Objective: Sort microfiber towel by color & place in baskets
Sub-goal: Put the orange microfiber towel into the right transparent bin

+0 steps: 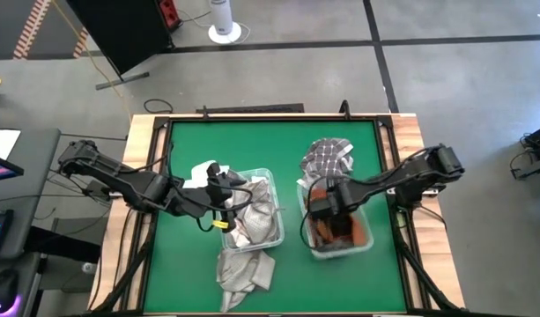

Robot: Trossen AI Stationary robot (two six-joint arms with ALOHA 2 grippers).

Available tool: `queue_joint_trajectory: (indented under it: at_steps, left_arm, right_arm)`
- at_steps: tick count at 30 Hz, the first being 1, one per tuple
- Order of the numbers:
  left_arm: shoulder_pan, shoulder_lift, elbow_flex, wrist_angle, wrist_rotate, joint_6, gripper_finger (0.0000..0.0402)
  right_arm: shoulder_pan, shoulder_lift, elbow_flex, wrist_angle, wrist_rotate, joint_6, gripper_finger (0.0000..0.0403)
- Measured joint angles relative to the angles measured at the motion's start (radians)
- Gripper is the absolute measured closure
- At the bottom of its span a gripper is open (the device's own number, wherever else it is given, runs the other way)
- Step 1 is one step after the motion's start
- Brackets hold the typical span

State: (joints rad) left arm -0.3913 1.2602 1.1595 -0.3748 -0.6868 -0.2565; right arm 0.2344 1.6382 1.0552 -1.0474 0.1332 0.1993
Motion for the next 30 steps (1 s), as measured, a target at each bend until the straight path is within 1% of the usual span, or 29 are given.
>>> queue_joint_trajectory:
  at_steps: [2, 4, 8, 13, 18, 20, 25, 28, 30]
  left_arm:
    - [-0.006, 0.0, 0.0, -0.009, 0.0, -0.008, 0.0136]
    - [-0.011, 0.0, 0.0, -0.017, 0.0, -0.014, 0.0136]
    - [-0.011, 0.0, 0.0, -0.014, 0.0, -0.016, 0.0136]
    - [-0.011, 0.0, 0.0, -0.013, -0.001, -0.017, 0.0136]
    - [-0.011, 0.0, 0.0, -0.012, -0.001, -0.013, 0.0136]
    - [-0.011, 0.0, 0.0, -0.012, -0.001, -0.013, 0.0136]
    - [-0.011, 0.0, 0.0, -0.012, 0.0, -0.01, 0.0136]
    - [-0.014, 0.0, 0.0, -0.019, -0.001, 0.006, 0.0136]
    - [-0.015, 0.0, 0.0, -0.019, -0.001, 0.008, 0.0136]
  right_arm:
    - [-0.019, 0.012, -0.045, 0.088, -0.074, -0.019, 0.0283]
    - [-0.034, 0.017, -0.081, 0.146, -0.09, -0.015, 0.0284]
    - [-0.046, 0.005, -0.089, 0.148, -0.103, -0.01, 0.0285]
    - [-0.03, -0.033, -0.09, 0.133, -0.08, 0.033, 0.0285]
    - [-0.002, -0.091, -0.089, 0.053, 0.008, 0.101, 0.0285]
    - [0.008, -0.116, -0.08, 0.021, 0.02, 0.137, 0.0285]
    - [0.025, -0.161, -0.017, -0.034, 0.034, 0.189, 0.0285]
    - [0.036, -0.181, 0.027, -0.068, 0.057, 0.188, 0.0285]
    - [0.043, -0.2, 0.046, -0.058, 0.074, 0.166, 0.0284]
